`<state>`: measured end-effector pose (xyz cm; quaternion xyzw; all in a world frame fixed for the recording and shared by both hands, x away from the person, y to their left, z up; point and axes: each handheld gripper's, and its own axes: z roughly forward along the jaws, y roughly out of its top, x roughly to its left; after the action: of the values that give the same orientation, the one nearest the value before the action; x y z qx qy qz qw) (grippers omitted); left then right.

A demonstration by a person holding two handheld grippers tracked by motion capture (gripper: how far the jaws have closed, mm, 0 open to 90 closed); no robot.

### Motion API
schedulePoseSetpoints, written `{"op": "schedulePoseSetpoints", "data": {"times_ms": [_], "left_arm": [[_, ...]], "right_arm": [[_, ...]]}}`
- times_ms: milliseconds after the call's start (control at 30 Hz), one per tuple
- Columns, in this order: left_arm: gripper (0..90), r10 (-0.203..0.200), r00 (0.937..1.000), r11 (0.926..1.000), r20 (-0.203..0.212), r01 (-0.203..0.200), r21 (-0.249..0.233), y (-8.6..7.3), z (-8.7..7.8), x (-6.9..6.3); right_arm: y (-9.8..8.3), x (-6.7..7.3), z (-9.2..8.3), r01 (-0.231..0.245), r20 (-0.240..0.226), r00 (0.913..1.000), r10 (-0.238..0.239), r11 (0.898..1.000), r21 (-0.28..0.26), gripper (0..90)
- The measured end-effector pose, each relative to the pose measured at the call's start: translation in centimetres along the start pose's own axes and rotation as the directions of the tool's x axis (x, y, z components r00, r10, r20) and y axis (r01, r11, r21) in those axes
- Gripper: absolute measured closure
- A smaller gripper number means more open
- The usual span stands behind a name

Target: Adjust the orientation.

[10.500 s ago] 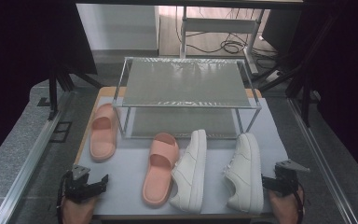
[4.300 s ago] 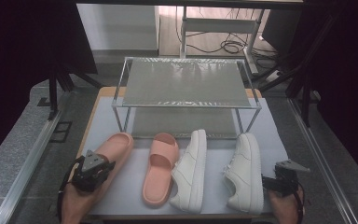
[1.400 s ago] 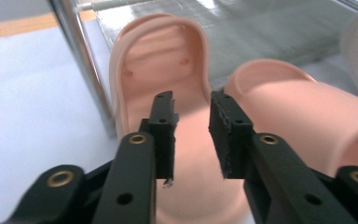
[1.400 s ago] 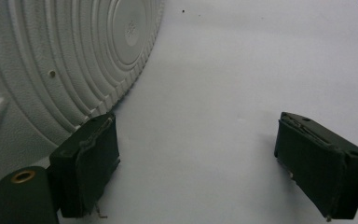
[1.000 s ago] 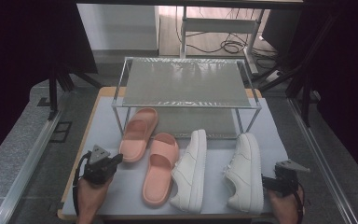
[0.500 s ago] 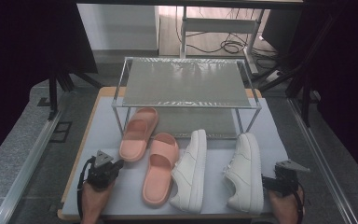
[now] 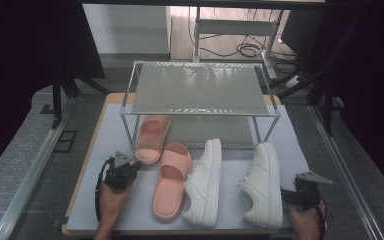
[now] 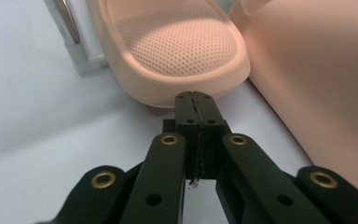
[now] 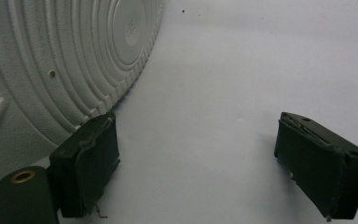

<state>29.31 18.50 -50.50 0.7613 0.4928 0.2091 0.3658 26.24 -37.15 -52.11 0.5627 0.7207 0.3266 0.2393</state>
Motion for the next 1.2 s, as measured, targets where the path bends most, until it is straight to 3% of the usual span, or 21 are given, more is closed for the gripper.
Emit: {"op": "schedulePoseSetpoints", "data": {"times_ms": [700, 1200], "left_arm": [[89.8, 0.021, 0.9988, 0.9997, -0.044, -0.02, 0.012, 3.7, 4.5, 0.9], [89.8, 0.017, 0.998, 0.9998, -0.06, -0.017, 0.005, 4.7, 7.0, 1.3]], "right_arm": [[0.0, 0.0, 0.0, 0.0, 0.0, 1.0, 0.0, 1.0, 0.0, 13.8], [0.0, 0.0, 0.0, 0.0, -0.001, 1.0, 0.0, 1.0, 0.0, 13.8]]}}
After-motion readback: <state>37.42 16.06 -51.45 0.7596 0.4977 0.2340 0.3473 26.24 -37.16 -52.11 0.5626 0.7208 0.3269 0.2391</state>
